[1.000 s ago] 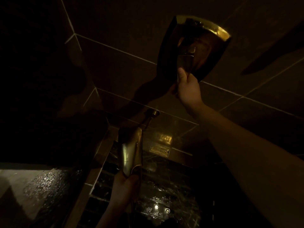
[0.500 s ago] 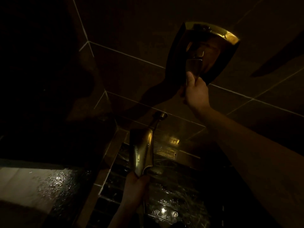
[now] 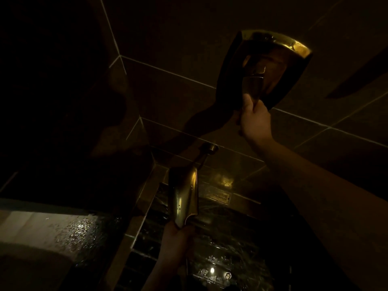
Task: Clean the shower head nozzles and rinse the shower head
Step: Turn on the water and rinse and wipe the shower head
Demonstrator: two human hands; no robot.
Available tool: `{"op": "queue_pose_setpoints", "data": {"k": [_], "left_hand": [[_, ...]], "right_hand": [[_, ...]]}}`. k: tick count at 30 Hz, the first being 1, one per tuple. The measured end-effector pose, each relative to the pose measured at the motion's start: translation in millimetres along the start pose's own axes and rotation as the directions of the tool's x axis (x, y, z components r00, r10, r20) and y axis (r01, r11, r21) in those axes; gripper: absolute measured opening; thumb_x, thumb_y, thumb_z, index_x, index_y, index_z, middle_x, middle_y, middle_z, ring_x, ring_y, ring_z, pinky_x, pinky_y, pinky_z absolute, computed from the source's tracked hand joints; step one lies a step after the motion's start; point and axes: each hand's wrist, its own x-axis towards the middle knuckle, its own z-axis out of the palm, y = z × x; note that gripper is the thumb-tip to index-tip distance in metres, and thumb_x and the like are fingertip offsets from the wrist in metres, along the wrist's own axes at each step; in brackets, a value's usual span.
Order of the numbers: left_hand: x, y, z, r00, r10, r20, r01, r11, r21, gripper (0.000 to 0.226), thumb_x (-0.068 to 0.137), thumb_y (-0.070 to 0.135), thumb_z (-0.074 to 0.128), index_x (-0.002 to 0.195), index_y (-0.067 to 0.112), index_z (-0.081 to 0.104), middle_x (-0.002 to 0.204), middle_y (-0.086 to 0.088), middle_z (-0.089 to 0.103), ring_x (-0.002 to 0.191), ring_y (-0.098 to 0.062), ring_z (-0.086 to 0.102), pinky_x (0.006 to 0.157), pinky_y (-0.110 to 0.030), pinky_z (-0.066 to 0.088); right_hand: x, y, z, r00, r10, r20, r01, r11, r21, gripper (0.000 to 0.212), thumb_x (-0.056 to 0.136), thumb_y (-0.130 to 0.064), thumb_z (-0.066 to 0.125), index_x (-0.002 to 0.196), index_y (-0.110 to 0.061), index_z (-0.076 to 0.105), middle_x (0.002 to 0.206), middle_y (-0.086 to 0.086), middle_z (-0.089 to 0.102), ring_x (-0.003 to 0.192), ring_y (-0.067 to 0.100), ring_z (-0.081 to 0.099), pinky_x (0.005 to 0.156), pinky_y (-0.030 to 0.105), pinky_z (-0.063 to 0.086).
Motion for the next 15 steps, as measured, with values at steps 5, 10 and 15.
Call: {"op": "queue_pose_setpoints", "data": {"k": [5,10,15], "left_hand": [[0,-5,-4,1.0,0.0,0.005,0.0,1.0,-0.032,0.008,0.092,-0.002,0.058,0.097,0.004,0.062,0.05,0.002,0.056,0.04,-0.011,0.051,0.04,-0.024,0.04],[3,-12,-7,1.0,0.007,-0.021,-0.008,0.999,-0.048,0.006,0.093,0.008,0.064,0.093,0.002,0.063,0.055,-0.002,0.055,0.047,-0.018,0.05,0.05,-0.03,0.04],[7,-17,-10,1.0,0.0,-0.025,-0.001,0.999,-0.052,0.006,0.095,0.011,0.065,0.092,0.006,0.065,0.051,0.004,0.06,0.041,-0.01,0.056,0.039,-0.024,0.042]], "right_hand": [[1,1,2,1.0,0.0,-0.027,0.0,1.0,-0.009,0.028,0.101,-0.048,0.039,0.101,-0.023,0.052,0.085,0.001,0.063,0.064,0.01,0.061,0.052,0.029,0.05],[-1,1,3,0.999,-0.026,-0.036,0.026,1.0,-0.003,0.027,0.102,-0.045,0.038,0.105,-0.022,0.052,0.081,-0.002,0.059,0.061,0.009,0.058,0.052,0.029,0.048],[-3,2,3,0.998,-0.049,-0.035,0.049,0.999,0.002,0.026,0.103,-0.044,0.038,0.105,-0.022,0.052,0.081,-0.002,0.059,0.063,0.009,0.057,0.054,0.03,0.049]]}}
